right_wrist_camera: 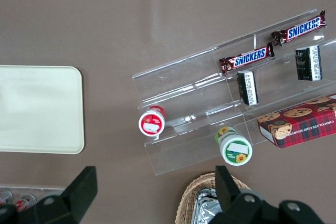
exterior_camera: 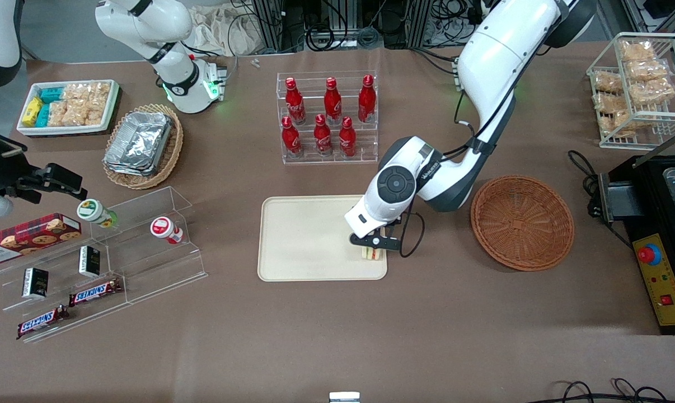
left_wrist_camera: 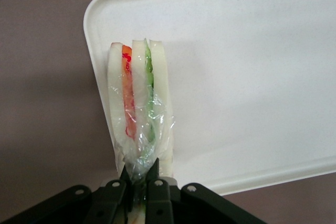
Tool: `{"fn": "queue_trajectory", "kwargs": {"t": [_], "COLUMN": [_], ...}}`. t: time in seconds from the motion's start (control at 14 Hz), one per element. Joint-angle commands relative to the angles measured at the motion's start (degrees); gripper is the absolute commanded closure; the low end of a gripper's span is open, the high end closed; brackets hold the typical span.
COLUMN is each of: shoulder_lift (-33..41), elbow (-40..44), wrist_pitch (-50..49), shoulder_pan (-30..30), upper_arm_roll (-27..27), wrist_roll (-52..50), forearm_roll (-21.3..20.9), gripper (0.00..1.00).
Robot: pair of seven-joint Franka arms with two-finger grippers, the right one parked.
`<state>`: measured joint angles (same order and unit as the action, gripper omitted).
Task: Place sandwich from basket to tray
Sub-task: 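Open the left gripper to release the sandwich and raise away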
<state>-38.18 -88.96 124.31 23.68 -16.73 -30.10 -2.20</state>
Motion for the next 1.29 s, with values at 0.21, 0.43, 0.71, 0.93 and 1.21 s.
{"fn": "queue_trajectory", "kwargs": {"t": [0.21, 0.43, 0.71, 0.93, 1.21], "shoulder_lift": [-1.9, 1.3, 10.0, 17.2, 25.8], "elbow": [2.0, 1.9, 1.9, 0.5, -5.5], "wrist_pitch": [0.8, -0.9, -13.4, -24.7, -28.3], "shoulder_pan": [0.2, -0.1, -3.7, -7.1, -17.1], "upper_arm_roll": [0.2, 0.2, 0.6, 1.3, 1.8], "wrist_roll": [-0.2, -3.1, -5.1, -4.3, 10.6], "forearm_roll": [-0.9, 0.0, -0.2, -1.8, -3.9], "gripper": [0.81, 0.0, 0.0, 0.0, 0.0]}}
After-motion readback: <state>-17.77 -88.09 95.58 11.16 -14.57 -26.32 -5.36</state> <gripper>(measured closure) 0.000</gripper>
